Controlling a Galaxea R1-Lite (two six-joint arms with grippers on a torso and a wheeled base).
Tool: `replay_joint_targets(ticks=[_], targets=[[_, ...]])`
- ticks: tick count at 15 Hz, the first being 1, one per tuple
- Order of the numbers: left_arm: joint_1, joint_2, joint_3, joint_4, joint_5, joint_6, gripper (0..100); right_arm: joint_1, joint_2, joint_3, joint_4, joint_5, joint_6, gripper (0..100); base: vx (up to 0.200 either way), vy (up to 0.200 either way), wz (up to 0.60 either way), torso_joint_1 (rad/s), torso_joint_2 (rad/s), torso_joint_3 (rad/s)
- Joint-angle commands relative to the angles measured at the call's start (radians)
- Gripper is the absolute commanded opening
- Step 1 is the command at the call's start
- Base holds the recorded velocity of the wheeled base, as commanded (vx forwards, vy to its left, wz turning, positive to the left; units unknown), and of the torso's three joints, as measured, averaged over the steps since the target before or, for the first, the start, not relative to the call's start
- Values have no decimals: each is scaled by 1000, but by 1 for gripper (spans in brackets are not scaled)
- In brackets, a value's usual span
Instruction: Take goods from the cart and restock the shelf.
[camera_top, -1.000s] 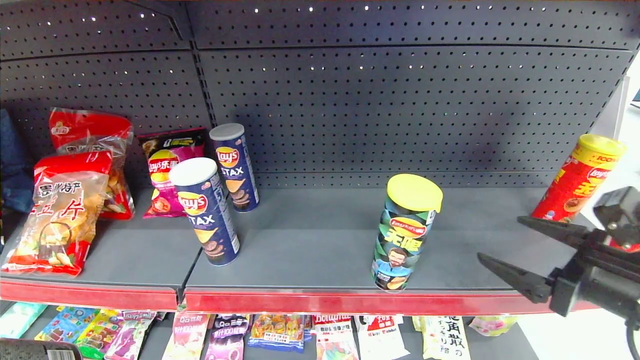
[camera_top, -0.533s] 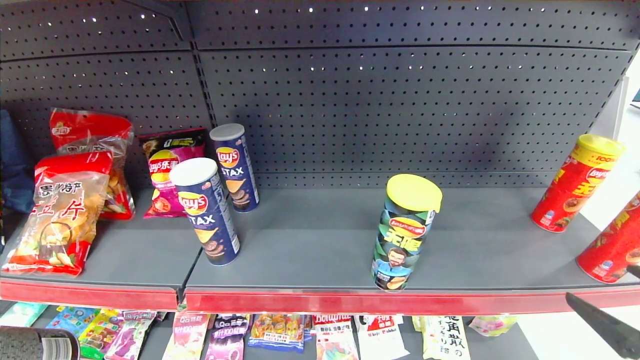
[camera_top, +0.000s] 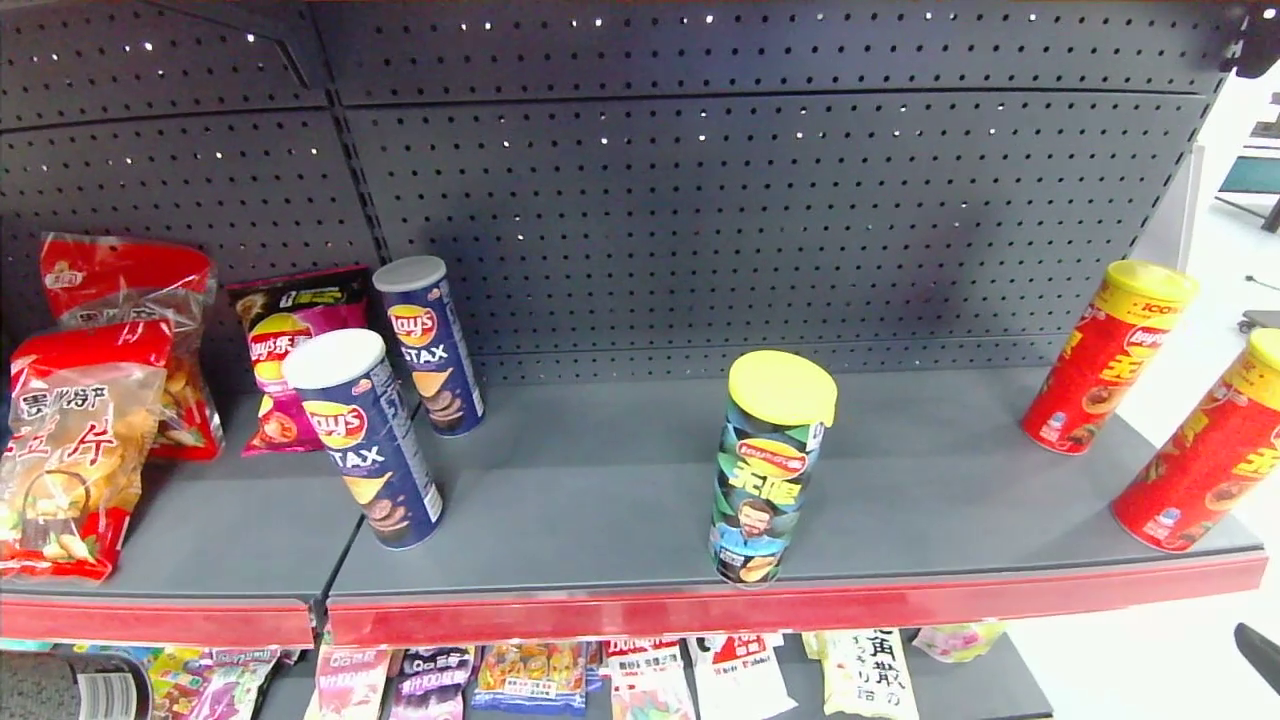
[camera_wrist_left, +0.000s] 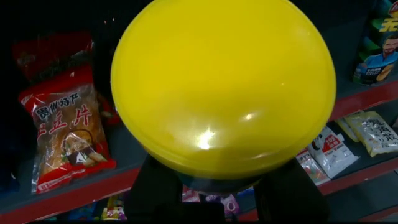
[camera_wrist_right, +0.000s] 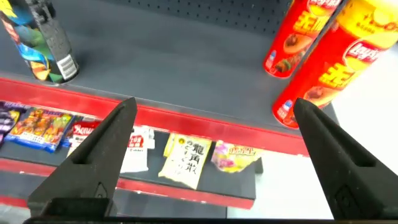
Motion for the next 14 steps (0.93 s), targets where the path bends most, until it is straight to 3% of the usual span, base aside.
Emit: replay_joint_targets(ticks=[1, 8, 12, 14], targets=[[-2, -5, 2, 2, 1, 0, 0, 0, -12, 2, -1, 1, -1, 100, 0, 0, 0, 0, 0, 0], [0, -3, 7, 2, 3, 14, 0, 0, -22, 12, 1, 1, -4, 100, 0, 0, 0, 0, 0, 0], [0, -3, 12, 4, 9, 14, 0, 0, -33, 42, -1, 1, -5, 100, -200, 0, 0, 11, 5, -2], [-2, -3, 13, 4, 0, 16, 0, 0, -39, 46, -1, 1, -7, 100, 0, 0, 0, 0, 0, 0]])
